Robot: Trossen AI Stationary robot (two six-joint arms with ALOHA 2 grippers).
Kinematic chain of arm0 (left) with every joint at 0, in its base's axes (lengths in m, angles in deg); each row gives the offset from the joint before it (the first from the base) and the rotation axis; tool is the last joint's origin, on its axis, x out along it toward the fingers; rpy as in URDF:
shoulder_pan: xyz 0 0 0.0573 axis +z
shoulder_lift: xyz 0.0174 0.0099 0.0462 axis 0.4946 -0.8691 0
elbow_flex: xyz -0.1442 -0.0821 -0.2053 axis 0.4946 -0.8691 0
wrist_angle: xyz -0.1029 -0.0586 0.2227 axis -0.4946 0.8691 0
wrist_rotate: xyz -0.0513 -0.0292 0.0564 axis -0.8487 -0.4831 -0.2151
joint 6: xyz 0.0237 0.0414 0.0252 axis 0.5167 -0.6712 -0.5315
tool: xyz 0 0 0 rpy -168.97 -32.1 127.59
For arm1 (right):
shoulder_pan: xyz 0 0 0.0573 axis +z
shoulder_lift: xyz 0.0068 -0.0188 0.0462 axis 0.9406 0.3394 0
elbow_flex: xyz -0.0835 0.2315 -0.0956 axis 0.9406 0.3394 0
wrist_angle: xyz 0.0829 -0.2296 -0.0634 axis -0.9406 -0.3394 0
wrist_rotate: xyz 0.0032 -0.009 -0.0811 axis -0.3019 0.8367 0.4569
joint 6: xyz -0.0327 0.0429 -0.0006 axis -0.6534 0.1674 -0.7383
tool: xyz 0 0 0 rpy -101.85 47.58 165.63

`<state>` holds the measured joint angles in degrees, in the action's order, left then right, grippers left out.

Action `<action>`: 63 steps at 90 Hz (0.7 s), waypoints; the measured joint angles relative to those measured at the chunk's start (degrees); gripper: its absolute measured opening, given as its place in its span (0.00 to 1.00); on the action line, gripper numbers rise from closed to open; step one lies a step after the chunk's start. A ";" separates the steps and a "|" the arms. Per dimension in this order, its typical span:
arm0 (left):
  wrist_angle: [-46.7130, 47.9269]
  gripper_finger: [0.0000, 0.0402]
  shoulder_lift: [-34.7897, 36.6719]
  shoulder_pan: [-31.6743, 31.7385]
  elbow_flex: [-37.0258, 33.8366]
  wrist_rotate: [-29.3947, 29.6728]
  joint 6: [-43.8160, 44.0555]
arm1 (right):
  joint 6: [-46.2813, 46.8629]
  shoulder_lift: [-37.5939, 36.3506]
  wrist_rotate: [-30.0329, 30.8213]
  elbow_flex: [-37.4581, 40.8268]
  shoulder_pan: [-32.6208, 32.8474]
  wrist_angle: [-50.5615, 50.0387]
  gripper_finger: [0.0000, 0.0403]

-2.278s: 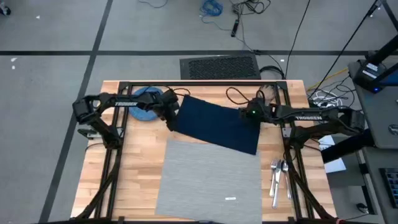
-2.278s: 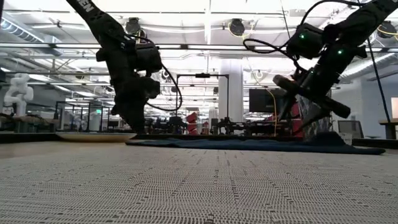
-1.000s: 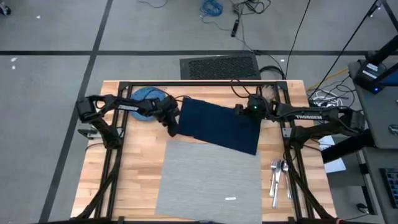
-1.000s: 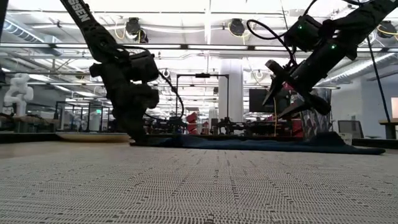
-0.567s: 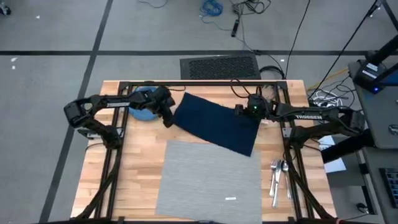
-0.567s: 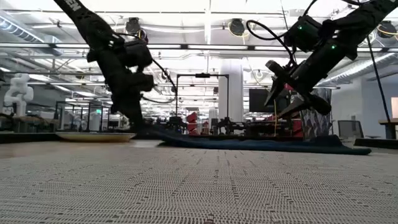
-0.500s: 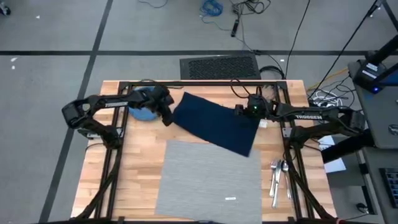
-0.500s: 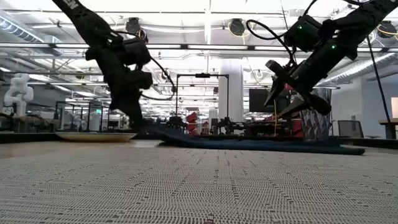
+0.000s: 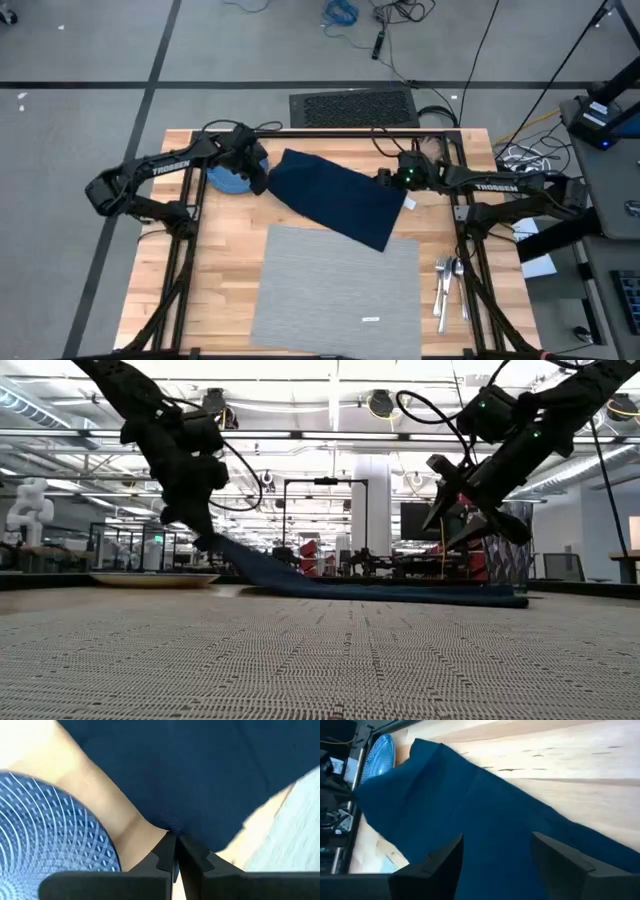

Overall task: Set table place
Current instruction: Fold the dark blue napkin

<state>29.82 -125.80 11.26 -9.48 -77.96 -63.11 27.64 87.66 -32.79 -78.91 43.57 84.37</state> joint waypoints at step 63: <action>-10.63 0.00 -1.16 -4.21 9.70 -10.18 3.06 | -8.25 4.20 -7.22 -7.85 -8.83 -0.50 0.53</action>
<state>19.19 -126.96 7.05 0.22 -88.14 -60.05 19.38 91.86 -40.01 -86.77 34.75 83.87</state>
